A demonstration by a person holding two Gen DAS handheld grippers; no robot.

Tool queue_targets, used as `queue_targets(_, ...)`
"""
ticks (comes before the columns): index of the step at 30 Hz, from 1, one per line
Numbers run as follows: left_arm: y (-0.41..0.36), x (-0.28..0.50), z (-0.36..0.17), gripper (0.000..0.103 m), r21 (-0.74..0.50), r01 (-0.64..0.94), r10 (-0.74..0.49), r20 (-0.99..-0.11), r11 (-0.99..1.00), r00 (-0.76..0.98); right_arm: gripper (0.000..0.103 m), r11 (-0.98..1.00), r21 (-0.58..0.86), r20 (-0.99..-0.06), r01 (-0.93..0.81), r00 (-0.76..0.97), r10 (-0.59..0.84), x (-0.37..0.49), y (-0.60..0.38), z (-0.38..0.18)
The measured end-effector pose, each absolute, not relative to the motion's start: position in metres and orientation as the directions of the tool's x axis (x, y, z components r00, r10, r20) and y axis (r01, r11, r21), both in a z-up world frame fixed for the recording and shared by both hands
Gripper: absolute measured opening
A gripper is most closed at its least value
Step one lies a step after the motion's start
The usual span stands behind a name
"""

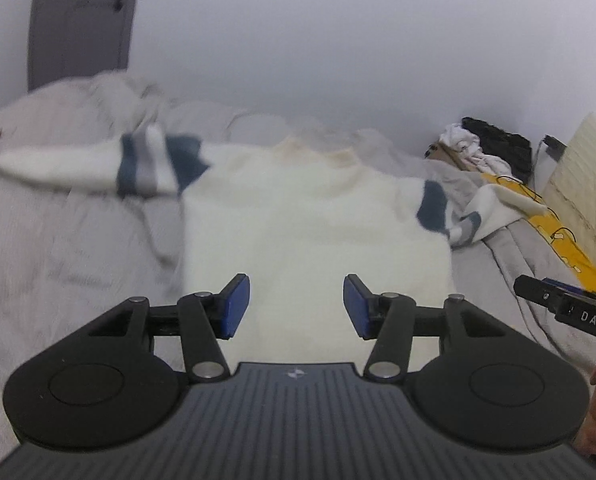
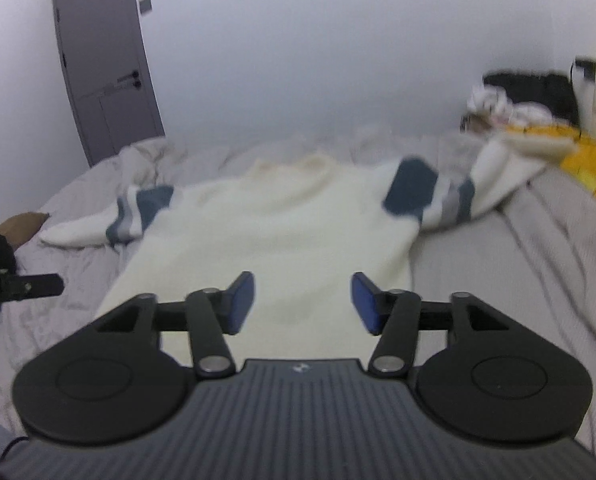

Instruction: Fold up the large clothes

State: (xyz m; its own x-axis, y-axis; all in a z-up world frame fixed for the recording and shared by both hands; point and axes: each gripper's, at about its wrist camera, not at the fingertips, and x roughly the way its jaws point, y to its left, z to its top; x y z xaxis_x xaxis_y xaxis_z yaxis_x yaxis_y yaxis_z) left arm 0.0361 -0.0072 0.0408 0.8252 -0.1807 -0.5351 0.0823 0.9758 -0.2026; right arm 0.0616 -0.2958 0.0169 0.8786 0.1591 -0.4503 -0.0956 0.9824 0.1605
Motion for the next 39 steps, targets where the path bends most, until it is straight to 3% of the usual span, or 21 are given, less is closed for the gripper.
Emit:
queue_targets(7, -0.035, 0.044, 0.028, 0.058, -0.198, 0.138, -0.221, -0.495, 0.970, 0.840, 0.064, 0.989, 0.111, -0.393, -0.097, 0.910, 0.134, 0.058, -0.296, 0.008)
queue_targets(10, -0.041, 0.053, 0.015, 0.058, -0.194, 0.146, -0.226, -0.505, 0.970, 0.833, 0.077, 0.987, 0.125, -0.392, -0.099, 0.909, 0.141, 0.060, -0.300, 0.001)
queue_targets(14, -0.043, 0.064, 0.002, 0.059, -0.170, 0.147, -0.215, -0.513, 0.975, 0.831, 0.078, 0.986, 0.145, -0.396, -0.081, 0.908, 0.132, 0.072, -0.311, -0.002)
queue_targets(18, -0.038, 0.078, -0.009, 0.064, -0.173, 0.126, -0.199, -0.521, 0.977, 0.830, 0.089, 0.984, 0.175, -0.421, -0.034, 0.901, 0.106, 0.097, -0.331, -0.001)
queue_targets(21, -0.033, 0.090, -0.019, 0.077, -0.181, 0.107, -0.190, -0.538, 0.978, 0.821, 0.092, 0.971, 0.238, -0.468, -0.010, 0.875, 0.124, 0.124, -0.354, -0.005)
queue_targets(24, -0.028, 0.099, -0.029, 0.089, -0.207, 0.093, -0.195, -0.553, 0.974, 0.810, 0.103, 0.948, 0.316, -0.500, 0.035, 0.856, 0.135, 0.155, -0.385, -0.013)
queue_targets(31, -0.024, 0.122, -0.054, 0.096, -0.244, 0.078, -0.212, -0.591, 0.967, 0.779, 0.103, 0.851, 0.505, -0.523, 0.146, 0.836, 0.167, 0.250, -0.473, -0.069)
queue_targets(35, -0.027, 0.134, -0.067, 0.096, -0.263, 0.080, -0.228, -0.598, 0.961, 0.768, 0.102, 0.801, 0.545, -0.506, 0.248, 0.859, 0.079, 0.301, -0.518, -0.104)
queue_targets(37, -0.028, 0.140, -0.072, 0.096, -0.273, 0.088, -0.241, -0.600, 0.958, 0.763, 0.097, 0.795, 0.544, -0.486, 0.270, 0.873, 0.037, 0.321, -0.532, -0.115)
queue_targets(39, -0.028, 0.147, -0.079, 0.096, -0.298, 0.092, -0.261, -0.600, 0.950, 0.756, 0.084, 0.810, 0.510, -0.473, 0.289, 0.881, -0.017, 0.341, -0.544, -0.124)
